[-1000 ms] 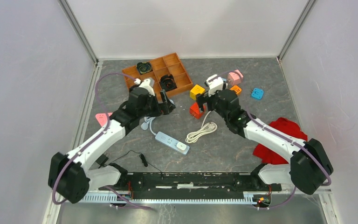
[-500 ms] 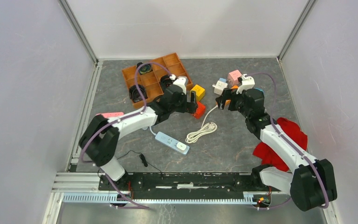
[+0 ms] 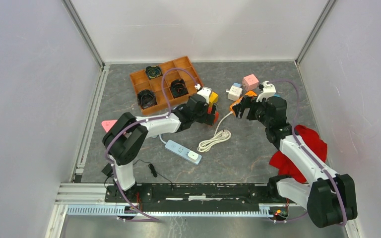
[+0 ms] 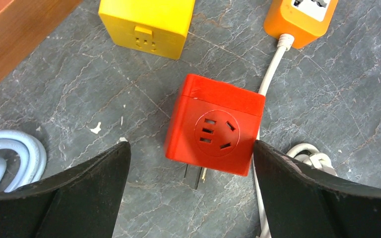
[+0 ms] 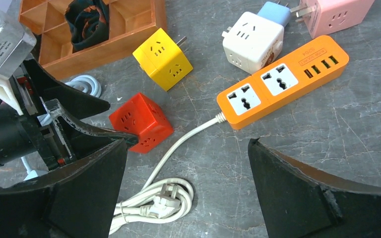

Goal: Insert the plug
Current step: Pick up the plug from the center of the board.

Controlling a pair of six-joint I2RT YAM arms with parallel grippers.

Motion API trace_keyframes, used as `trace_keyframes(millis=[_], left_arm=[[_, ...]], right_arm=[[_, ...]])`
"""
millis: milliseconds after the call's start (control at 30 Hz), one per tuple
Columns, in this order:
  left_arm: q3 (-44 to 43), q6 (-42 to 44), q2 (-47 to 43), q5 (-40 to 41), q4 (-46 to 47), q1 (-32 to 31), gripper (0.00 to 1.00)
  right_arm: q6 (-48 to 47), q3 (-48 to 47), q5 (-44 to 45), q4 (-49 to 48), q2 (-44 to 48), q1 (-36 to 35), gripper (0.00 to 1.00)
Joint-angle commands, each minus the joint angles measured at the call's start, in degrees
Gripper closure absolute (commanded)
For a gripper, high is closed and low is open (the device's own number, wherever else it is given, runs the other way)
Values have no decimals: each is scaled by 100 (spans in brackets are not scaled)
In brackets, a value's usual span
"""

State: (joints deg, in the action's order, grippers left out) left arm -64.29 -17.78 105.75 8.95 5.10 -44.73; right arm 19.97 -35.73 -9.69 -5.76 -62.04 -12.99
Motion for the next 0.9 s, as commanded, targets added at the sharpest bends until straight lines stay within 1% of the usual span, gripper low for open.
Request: trace_keyframes(millis=[0, 167, 267, 333, 467, 567, 700, 867], left_arm=[[-297, 452, 189, 231, 294, -134, 3], [-400, 586, 350, 387, 220, -217, 8], [-477, 650, 427, 370, 96, -237, 15], [-470, 668, 429, 278, 81, -246, 24], [-460, 620, 314, 160, -34, -255, 47], [-270, 528, 3, 250, 31, -260, 52], [170, 430, -686, 165, 382, -255, 59], [849, 495, -1544, 47, 866, -287, 63]], right_arm=[[60, 74, -173, -189, 78, 46, 2], [82, 133, -69, -160, 107, 77, 2], [144, 184, -190, -200, 109, 117, 2], [198, 204, -268, -248, 105, 127, 2], [367, 224, -530, -366, 54, 136, 2], [764, 206, -987, -543, -19, 184, 5], [1141, 74, -1908, -824, -263, 204, 7], [1498, -81, -2403, -921, -412, 195, 7]])
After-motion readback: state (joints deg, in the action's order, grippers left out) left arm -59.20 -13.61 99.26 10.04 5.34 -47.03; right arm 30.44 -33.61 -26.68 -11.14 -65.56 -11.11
